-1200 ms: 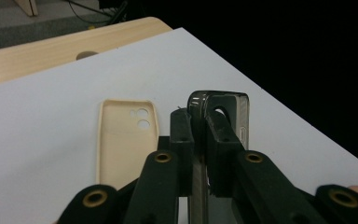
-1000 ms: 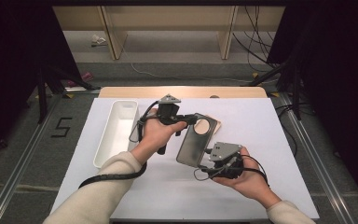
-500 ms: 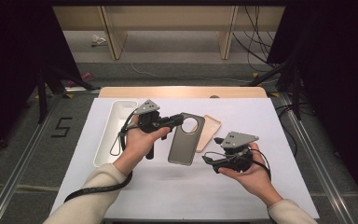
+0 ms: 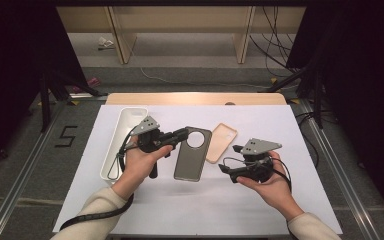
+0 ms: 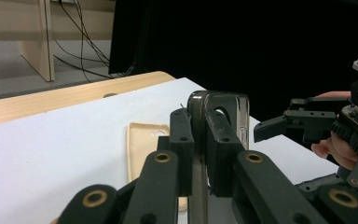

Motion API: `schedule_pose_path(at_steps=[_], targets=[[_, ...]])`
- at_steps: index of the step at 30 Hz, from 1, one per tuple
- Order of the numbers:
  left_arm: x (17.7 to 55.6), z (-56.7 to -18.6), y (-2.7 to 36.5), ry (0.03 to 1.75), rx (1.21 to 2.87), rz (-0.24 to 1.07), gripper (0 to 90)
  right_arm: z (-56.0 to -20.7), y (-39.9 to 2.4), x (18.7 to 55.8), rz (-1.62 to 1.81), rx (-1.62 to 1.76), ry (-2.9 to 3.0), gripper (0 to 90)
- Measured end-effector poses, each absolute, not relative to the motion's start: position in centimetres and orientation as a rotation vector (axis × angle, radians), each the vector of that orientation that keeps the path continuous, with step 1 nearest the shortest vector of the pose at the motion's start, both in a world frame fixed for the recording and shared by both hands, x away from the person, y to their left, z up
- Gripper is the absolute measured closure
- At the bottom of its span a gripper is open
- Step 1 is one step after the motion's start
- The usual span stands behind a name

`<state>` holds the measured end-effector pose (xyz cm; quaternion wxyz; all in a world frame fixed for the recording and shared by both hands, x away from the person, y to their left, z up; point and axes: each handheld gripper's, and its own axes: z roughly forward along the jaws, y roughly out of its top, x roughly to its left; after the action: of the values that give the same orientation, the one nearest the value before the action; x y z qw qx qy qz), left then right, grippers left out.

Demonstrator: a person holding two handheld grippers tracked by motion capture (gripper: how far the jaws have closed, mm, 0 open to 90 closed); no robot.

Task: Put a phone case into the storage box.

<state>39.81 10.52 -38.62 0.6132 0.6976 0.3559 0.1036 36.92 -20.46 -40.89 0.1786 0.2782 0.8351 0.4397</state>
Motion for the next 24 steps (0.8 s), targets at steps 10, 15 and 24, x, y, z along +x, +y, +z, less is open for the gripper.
schedule_pose_path(at_steps=[10,15,24], targets=[[38.9,-39.6,10.9,0.801,1.617,0.267,82.2,-40.9,-20.4,36.9,1.259,0.806,2.358,20.7],[38.7,-39.8,11.0,0.796,1.619,0.278,82.2,-40.9,-20.4,36.9,1.263,0.810,2.359,20.7],[38.9,-38.7,12.1,0.790,1.576,0.313,82.2,-40.9,-20.4,36.9,1.271,0.810,2.354,20.6]])
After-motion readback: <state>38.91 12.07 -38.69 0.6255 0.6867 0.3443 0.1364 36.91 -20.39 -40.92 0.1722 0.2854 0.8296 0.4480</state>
